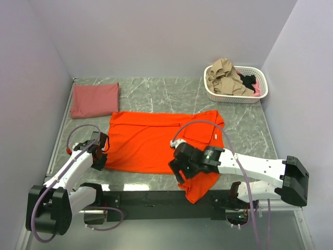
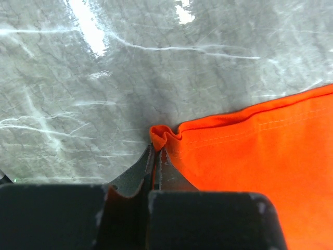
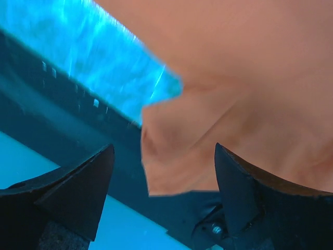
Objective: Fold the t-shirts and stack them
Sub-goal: Fold the tshirt
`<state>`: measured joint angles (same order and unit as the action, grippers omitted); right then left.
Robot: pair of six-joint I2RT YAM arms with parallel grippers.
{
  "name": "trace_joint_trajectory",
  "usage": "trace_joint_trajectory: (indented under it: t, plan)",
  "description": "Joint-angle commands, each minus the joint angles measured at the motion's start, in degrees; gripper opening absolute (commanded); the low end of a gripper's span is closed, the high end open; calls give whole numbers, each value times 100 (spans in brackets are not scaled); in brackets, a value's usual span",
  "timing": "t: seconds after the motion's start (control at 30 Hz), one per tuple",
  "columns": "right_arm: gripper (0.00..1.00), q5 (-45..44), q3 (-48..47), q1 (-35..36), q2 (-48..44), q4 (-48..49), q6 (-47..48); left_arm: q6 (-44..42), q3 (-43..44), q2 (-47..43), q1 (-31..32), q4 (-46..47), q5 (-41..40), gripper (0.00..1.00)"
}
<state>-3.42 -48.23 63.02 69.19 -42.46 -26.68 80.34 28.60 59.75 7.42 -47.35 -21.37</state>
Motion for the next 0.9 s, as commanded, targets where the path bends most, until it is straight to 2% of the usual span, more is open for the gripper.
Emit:
trace_joint_trajectory:
  t: [0.0,0.27,0.5,0.7,0.87]
  plan:
    - [83,-168,242,525,-37,-597,-636,-132,-21,-270,-30,164,-281,1]
    - [78,623,850,1256,33,-70,-971,-352,-144,-174,-30,393,-87,1]
    - [75,361,1035,1493,358,141,-980,-387,-135,-68,-30,446,-34,1]
    - [67,236,1122,1511,490,176,-971,-343,-65,-138,-30,288,-148,1]
    - [63,184,1175,1502,605,-104,-1067,-352,-21,-209,-21,235,-210,1]
